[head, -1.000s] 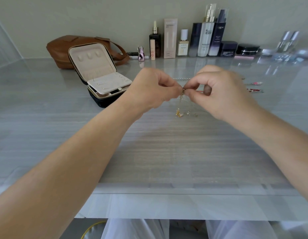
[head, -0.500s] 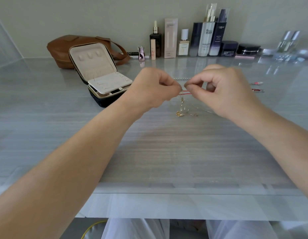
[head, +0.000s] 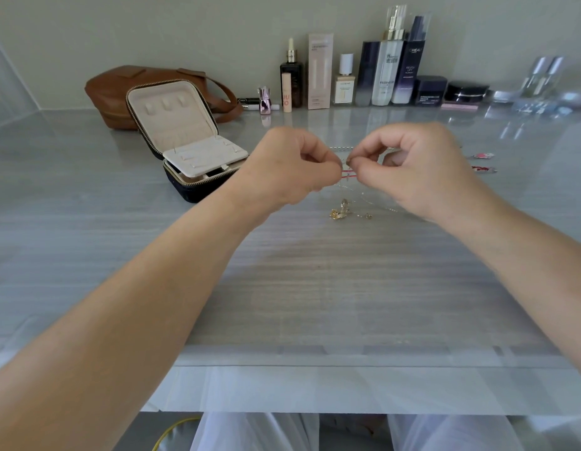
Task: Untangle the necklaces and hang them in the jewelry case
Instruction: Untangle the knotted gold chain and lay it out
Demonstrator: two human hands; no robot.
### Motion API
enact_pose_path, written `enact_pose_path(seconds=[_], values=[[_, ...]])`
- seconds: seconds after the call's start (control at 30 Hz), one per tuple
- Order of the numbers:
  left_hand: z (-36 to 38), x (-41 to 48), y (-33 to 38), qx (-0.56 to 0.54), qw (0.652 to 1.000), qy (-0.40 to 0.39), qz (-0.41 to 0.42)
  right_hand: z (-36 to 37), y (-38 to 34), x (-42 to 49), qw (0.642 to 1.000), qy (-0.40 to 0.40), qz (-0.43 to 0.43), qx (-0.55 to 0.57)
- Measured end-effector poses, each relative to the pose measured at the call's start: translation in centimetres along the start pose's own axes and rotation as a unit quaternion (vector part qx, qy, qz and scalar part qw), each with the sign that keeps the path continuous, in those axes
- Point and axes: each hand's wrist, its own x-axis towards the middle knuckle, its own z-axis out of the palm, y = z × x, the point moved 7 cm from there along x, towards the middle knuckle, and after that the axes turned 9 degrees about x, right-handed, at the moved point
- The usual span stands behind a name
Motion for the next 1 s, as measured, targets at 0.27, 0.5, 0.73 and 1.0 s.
enact_pose_path(seconds=[0.27,0.5,0.73,1.0], values=[[-0.3,0.2,-0.6,-0.103,0.993,-0.020,-0.050,-0.9,0.9,0.4,0.994,0.032,0.060,0.084],[0.9,-0.1,-0.8,-0.136,0.983,-0.091,-0.084,-0.7,0.8,0.2,0.986,0.021,0.093,0.137],[1.1,-0.1,-0.6,-0.144,0.982,-0.104,-0.068,-0.3,0.7,0.0,0.984,0.002,0.106,0.144],[1.1,0.1,-0.9,-0.207,0.969,-0.105,-0.079,-0.4,0.8,-0.1,0.981,0.007,0.129,0.148]])
